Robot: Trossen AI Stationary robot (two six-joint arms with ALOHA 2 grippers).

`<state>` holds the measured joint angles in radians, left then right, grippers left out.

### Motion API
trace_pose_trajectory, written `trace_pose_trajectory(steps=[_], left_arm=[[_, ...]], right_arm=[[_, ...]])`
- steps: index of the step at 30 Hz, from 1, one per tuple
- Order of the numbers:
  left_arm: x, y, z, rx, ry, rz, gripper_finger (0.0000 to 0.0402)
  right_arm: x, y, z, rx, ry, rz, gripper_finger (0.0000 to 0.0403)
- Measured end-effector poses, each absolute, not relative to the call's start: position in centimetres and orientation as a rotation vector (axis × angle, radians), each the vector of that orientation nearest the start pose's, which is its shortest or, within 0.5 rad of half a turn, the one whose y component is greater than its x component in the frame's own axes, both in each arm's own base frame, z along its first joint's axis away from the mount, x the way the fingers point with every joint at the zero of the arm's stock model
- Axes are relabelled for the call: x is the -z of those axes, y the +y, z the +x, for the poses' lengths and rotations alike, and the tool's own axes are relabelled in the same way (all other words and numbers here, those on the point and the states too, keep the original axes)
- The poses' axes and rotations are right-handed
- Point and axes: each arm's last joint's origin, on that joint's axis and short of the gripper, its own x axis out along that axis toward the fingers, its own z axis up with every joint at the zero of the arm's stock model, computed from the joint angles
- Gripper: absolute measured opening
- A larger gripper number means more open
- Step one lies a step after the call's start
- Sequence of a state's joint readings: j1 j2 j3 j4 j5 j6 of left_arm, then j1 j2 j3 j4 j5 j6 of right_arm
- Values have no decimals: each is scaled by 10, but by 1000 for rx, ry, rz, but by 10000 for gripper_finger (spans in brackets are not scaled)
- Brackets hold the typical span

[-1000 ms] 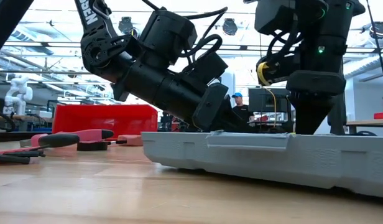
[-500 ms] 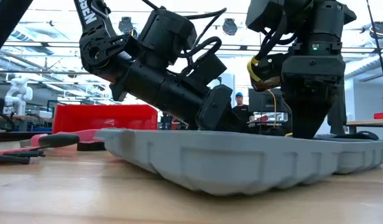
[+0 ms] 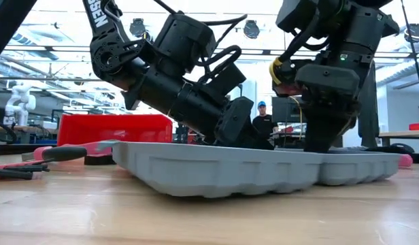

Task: Prefit tool cases
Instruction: Remove the top orange screwdriver bit set from the gray pre-fit tool case

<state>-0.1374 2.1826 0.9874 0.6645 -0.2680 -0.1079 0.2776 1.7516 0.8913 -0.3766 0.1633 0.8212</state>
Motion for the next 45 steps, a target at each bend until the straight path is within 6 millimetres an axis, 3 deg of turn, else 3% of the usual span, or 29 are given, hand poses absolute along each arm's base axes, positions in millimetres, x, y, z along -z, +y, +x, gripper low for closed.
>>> trace_pose_trajectory(steps=[7, 12, 16, 18, 20, 24, 26, 32, 40, 45], left_arm=[[-66, -47, 397, -173, 509, 11, 202], [-102, -51, 393, -143, 489, 81, 202], [-144, -53, 380, -123, 537, 146, 202], [-154, -50, 373, -135, 599, 166, 194], [-152, -50, 366, -129, 677, 195, 167], [-145, -55, 362, -29, 749, 183, 41], [-141, -55, 360, -8, 774, 179, 14], [-135, -52, 356, 52, 784, 222, 3], [-95, -48, 366, 63, 825, 190, 1], [-94, -48, 370, 55, 836, 196, 1]], right_arm=[[-126, 78, 297, 372, 1116, 372, 0], [-124, 77, 294, 426, 1121, 396, 0], [-120, 74, 290, 463, 1113, 398, 0], [-119, 74, 289, 460, 1107, 403, 0], [-118, 74, 290, 458, 1102, 405, 0], [-119, 74, 291, 445, 1081, 401, 0], [-119, 74, 291, 444, 1080, 403, 0], [-119, 75, 292, 442, 1074, 416, 0], [-120, 76, 298, 390, 1021, 425, 0], [-121, 73, 300, 361, 1023, 430, 0]])
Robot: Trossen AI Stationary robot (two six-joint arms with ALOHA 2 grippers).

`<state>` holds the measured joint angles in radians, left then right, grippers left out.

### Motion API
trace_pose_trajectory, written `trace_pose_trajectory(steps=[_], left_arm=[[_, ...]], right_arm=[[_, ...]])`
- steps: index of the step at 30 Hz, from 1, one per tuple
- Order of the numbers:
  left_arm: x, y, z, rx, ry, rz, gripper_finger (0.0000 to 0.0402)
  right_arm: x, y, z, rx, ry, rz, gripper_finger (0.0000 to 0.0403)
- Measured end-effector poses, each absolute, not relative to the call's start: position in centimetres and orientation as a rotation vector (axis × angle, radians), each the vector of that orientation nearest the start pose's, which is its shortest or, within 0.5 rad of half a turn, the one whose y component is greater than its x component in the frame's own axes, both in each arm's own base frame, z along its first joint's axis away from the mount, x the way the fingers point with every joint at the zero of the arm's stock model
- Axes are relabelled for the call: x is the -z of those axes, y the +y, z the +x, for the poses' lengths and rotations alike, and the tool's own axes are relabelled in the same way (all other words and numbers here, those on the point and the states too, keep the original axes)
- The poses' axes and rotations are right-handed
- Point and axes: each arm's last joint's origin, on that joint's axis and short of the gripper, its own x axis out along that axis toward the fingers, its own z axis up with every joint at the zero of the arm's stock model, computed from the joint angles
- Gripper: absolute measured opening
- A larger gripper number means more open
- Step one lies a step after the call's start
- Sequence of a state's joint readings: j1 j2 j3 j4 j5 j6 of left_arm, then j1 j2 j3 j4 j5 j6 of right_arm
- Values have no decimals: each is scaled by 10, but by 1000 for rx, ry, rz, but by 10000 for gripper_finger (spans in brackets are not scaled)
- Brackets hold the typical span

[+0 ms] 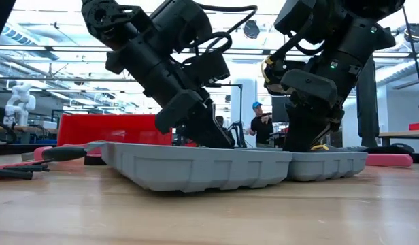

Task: Prefit tool cases
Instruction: Remove the top orange screwdriver bit set from the gray pre-fit tool case

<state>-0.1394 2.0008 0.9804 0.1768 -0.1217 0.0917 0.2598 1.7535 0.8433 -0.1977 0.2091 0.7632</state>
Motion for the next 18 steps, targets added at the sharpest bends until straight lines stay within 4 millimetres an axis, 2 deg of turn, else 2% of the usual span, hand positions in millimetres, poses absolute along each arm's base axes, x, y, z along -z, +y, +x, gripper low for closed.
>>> trace_pose_trajectory(steps=[8, 18], left_arm=[[-93, -47, 371, 56, 830, 195, 1], [-93, -46, 371, 48, 828, 193, 0]], right_arm=[[-123, 70, 308, 296, 970, 444, 0], [-132, 68, 322, 278, 802, 415, 0]])
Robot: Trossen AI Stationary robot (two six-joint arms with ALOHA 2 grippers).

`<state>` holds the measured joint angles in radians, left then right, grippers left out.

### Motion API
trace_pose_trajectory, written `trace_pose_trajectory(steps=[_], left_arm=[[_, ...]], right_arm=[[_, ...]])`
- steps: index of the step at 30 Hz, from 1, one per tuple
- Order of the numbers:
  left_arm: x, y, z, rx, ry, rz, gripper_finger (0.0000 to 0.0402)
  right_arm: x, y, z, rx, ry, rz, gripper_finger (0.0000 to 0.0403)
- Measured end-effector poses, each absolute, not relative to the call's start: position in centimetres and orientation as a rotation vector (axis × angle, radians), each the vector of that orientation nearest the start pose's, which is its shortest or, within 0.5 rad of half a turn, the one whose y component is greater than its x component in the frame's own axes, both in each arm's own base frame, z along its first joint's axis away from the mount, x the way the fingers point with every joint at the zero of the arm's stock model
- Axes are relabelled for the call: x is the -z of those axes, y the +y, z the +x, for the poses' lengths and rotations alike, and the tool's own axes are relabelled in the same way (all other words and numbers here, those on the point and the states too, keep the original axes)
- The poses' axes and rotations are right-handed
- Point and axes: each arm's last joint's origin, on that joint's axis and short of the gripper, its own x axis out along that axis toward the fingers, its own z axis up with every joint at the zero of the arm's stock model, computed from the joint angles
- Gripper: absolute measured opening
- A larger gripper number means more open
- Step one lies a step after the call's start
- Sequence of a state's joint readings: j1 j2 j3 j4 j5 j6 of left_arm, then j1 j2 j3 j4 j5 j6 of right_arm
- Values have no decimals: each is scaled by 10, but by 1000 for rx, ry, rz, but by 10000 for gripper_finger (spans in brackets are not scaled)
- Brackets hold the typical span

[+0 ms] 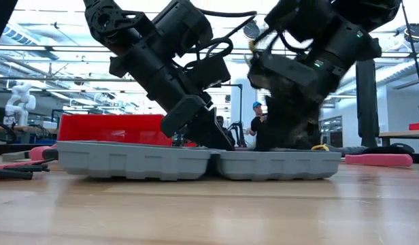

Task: Prefit tool cases
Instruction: Remove the top orange screwdriver bit set from the gray pre-fit tool case

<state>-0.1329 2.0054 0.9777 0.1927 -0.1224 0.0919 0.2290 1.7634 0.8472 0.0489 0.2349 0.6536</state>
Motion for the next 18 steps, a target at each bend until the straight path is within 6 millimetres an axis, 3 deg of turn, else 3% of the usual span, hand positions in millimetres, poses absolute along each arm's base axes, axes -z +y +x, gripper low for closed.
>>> trace_pose_trajectory(steps=[14, 18], left_arm=[[-93, -46, 372, 43, 817, 184, 0], [-104, -47, 372, 43, 773, 179, 0]], right_arm=[[-136, 61, 320, 494, 708, 267, 0], [-140, 63, 319, 486, 702, 260, 0]])
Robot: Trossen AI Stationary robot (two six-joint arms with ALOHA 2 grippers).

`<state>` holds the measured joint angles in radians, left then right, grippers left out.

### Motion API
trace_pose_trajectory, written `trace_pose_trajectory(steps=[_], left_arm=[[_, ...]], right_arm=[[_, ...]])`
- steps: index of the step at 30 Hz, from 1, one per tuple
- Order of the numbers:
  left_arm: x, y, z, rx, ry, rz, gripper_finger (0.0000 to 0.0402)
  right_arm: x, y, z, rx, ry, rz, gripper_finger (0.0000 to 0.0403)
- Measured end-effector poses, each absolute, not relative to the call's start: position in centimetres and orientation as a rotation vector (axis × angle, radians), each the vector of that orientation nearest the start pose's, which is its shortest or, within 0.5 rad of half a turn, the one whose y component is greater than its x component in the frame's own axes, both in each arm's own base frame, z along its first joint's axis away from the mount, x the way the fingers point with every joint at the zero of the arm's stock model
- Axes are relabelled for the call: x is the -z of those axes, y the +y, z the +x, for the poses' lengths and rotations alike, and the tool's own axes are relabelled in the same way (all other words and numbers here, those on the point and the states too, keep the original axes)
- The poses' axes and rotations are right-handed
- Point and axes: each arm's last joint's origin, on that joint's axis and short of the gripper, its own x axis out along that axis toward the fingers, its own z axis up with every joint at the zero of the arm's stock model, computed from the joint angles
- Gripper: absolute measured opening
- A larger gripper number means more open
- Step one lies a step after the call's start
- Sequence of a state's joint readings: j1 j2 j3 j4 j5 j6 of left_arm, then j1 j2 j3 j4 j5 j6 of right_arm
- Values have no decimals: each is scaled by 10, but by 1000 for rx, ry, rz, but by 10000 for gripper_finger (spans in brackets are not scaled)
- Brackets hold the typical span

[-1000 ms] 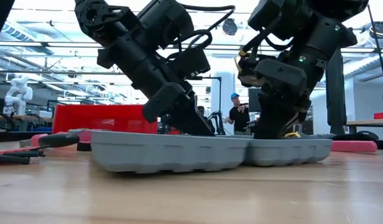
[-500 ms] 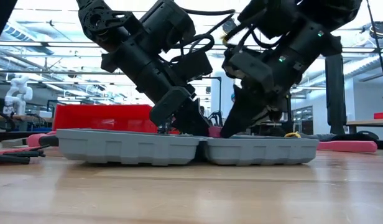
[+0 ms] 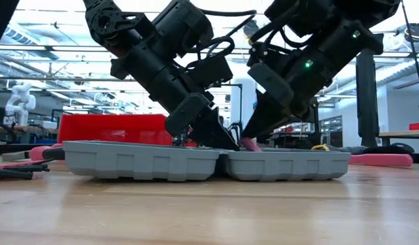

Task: Prefit tool cases
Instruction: Remove the top orange screwdriver bit set from the gray pre-fit tool case

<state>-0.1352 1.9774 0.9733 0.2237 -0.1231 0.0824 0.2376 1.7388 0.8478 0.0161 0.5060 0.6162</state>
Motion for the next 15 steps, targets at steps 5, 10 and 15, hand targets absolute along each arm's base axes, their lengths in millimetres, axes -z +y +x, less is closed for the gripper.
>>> trace_pose_trajectory(steps=[5, 10, 15], left_arm=[[-123, -47, 369, 54, 744, 202, 0], [-127, -45, 367, 57, 756, 200, 0], [-126, -46, 368, 67, 752, 195, 0]], right_arm=[[-143, 66, 317, 464, 697, 241, 0], [-150, 76, 314, 429, 691, 247, 0], [-146, 81, 302, 452, 788, 311, 0]])
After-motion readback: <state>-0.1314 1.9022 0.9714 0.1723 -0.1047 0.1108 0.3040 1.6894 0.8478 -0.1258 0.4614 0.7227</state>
